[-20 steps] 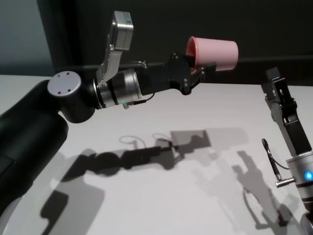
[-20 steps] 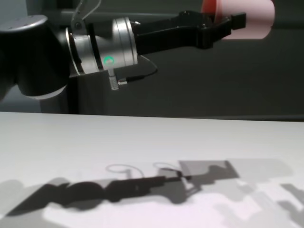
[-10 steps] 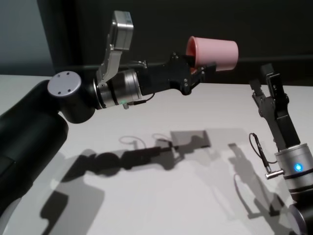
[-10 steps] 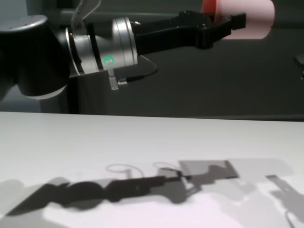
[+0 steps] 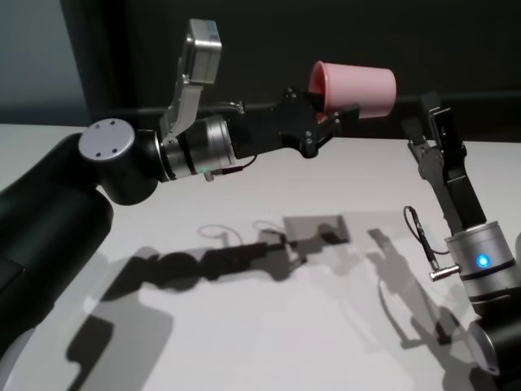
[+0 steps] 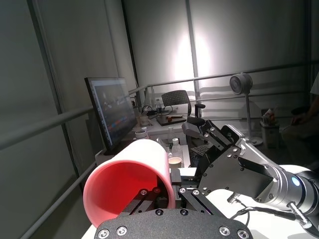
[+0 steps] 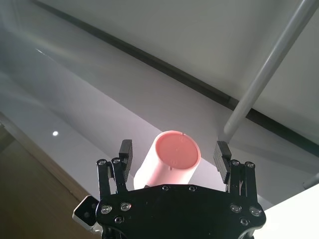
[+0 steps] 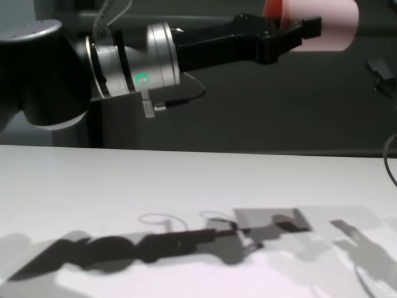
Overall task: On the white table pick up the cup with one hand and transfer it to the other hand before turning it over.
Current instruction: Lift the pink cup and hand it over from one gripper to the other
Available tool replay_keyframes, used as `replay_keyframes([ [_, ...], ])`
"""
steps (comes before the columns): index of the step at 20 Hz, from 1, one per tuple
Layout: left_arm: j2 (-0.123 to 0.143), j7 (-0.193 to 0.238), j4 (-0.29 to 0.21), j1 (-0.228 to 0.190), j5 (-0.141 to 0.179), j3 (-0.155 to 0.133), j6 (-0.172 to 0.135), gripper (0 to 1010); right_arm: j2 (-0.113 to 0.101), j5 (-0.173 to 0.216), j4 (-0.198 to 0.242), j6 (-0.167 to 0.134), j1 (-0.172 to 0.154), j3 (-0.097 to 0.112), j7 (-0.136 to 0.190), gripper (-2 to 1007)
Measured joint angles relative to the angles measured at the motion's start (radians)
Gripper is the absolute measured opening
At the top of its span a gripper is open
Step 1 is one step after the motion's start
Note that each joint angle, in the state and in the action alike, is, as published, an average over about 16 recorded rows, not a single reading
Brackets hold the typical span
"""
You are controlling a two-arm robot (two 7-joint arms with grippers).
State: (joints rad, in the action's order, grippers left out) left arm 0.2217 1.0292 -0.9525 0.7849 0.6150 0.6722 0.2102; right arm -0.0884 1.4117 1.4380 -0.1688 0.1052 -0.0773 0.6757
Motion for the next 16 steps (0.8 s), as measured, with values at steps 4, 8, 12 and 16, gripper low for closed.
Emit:
replay_keyframes([
  [4,0.000,0.000,0.000,0.000,0.000,0.000,0.000,49,-0.001,0.002,-0.020,0.009,0.023,-0.013,0.009,1002],
  [8,0.000,0.000,0.000,0.000,0.000,0.000,0.000,48,0.000,0.010,-0.043,0.014,0.045,-0.025,0.018,1002],
  [12,0.000,0.000,0.000,0.000,0.000,0.000,0.000,48,0.003,0.020,-0.072,0.018,0.071,-0.039,0.027,1002],
  [16,0.000,0.000,0.000,0.000,0.000,0.000,0.000,48,0.007,0.029,-0.102,0.022,0.096,-0.054,0.032,1002],
])
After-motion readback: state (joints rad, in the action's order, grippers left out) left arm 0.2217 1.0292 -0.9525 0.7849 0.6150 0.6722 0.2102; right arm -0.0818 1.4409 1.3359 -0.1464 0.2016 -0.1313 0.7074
